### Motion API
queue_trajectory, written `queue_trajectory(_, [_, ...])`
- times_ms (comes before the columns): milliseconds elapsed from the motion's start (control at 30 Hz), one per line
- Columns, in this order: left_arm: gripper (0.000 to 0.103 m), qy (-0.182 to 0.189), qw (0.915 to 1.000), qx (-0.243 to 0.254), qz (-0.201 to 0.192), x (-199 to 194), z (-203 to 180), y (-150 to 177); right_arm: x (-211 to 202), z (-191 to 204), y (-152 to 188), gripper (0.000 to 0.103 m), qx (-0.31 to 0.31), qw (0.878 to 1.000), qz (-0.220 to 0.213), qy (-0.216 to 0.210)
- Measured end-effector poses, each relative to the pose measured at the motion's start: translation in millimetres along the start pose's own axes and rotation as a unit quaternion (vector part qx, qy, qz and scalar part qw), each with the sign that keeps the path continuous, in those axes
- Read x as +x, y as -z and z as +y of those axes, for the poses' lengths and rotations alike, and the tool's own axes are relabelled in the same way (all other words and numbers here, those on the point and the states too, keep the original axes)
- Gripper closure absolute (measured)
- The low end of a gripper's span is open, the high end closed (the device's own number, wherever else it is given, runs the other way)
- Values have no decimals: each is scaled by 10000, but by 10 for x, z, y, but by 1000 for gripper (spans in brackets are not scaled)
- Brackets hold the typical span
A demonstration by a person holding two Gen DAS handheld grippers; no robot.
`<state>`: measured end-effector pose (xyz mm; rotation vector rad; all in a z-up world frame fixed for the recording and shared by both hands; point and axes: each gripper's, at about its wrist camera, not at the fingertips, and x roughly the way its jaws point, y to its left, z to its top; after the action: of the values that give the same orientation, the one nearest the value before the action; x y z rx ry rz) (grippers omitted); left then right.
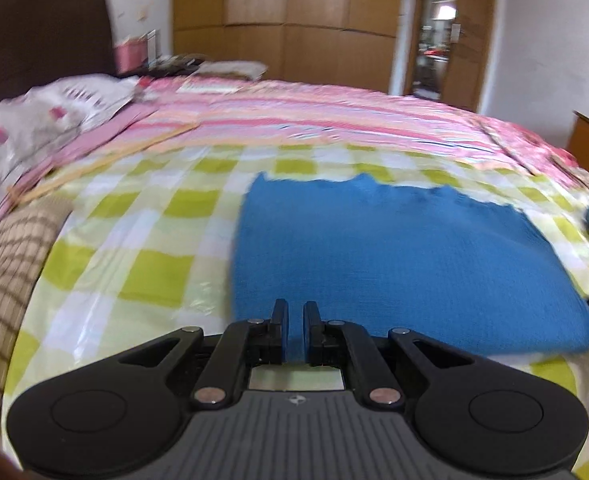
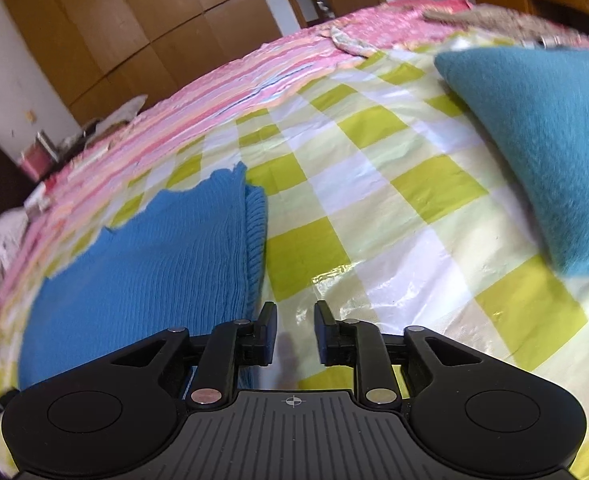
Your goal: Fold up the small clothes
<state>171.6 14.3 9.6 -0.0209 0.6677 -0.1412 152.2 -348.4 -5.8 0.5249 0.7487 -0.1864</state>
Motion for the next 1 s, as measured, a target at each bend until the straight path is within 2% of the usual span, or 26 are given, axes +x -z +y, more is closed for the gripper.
queue_trajectory(133, [90, 190, 9988, 442, -92, 14, -225, 58, 78, -156, -49, 76, 634, 9968, 107, -482])
queue_trajectory(300, [89, 438, 9964, 714, -87, 71, -443, 89, 208, -257, -72, 71, 1229, 9875, 263, -946])
queue_trajectory(433, [89, 430, 9951, 884, -128, 84, -541, 132, 237, -335, -86, 70, 1528, 9811, 289, -1148])
queue_trajectory(533, [88, 434, 9967, 683, -38, 139, -478, 127, 202, -328, -106, 70, 1467, 9827, 214, -1112])
queue_trajectory(700, [88, 317, 9986, 419, -22, 151, -317, 158, 108, -169, -150, 70, 840, 9942, -142, -664])
queue_trajectory(800, [88, 331, 9987, 382, 51, 159, -267, 184, 135, -68, -132, 70, 585, 9960, -62, -669])
queue_trajectory(1000, [85, 323, 9987, 380, 129, 105, -164, 256, 260, -7, -82, 71, 493, 9977, 138, -442])
